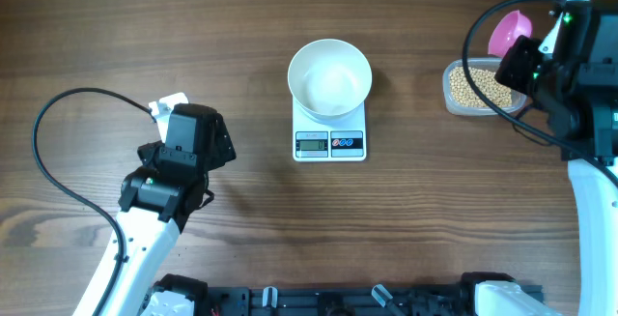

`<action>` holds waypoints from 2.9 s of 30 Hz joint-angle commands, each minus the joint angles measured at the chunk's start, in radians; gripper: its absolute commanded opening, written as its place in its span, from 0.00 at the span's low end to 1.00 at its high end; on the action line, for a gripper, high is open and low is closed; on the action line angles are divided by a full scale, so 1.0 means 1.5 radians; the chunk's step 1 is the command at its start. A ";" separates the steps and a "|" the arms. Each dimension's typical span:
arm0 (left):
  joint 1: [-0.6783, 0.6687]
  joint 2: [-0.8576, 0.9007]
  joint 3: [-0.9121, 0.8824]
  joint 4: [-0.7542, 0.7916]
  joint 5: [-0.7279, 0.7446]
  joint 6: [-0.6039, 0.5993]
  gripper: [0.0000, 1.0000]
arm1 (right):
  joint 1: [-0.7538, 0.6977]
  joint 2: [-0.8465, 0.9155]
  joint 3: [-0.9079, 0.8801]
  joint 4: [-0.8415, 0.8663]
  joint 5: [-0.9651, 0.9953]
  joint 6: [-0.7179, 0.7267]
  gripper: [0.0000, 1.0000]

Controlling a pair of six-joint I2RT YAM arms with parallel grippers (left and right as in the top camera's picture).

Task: Scoop item into bowl and weigh 150g on scale
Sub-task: 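Lower the pink scoop with the right gripper toward the soybean tub, then position the pink scoop over the soybeans with the right gripper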

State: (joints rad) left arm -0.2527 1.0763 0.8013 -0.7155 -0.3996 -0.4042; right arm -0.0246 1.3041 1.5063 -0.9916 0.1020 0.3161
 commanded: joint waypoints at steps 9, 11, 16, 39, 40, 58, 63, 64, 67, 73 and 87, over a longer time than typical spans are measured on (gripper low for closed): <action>0.005 0.003 -0.003 0.000 -0.014 0.005 1.00 | -0.002 0.024 0.003 -0.008 -0.004 -0.054 0.04; 0.005 0.003 -0.003 0.000 -0.014 0.005 1.00 | -0.002 0.022 0.003 -0.007 -0.004 -0.054 0.04; 0.005 0.003 -0.003 0.000 -0.014 0.005 1.00 | -0.002 0.023 0.003 0.018 -0.004 -0.108 0.04; 0.005 0.003 -0.003 0.000 -0.014 0.005 1.00 | -0.002 0.033 0.003 0.080 -0.004 -0.228 0.04; 0.005 0.003 -0.003 0.000 -0.014 0.005 1.00 | -0.002 0.033 0.003 0.085 -0.004 -0.228 0.04; 0.005 0.003 -0.003 0.000 -0.014 0.005 1.00 | -0.002 0.033 0.003 0.109 -0.005 -0.295 0.04; 0.005 0.003 -0.003 0.000 -0.014 0.005 1.00 | -0.002 0.033 0.003 0.098 -0.037 -0.297 0.04; 0.005 0.003 -0.003 0.000 -0.014 0.005 1.00 | -0.002 0.033 0.003 0.091 -0.037 -0.297 0.04; 0.005 0.003 -0.003 0.000 -0.014 0.005 1.00 | -0.002 0.035 0.003 0.039 -0.053 -0.296 0.04; 0.005 0.003 -0.003 0.003 -0.014 0.005 1.00 | -0.002 0.036 0.003 -0.022 -0.054 -0.298 0.04; 0.005 0.003 -0.003 0.038 0.163 0.003 1.00 | -0.002 0.148 0.003 -0.027 0.069 -0.386 0.04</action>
State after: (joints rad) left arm -0.2527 1.0763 0.8009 -0.6632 -0.3237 -0.4023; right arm -0.0246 1.4727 1.5059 -1.0397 0.1566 -0.2119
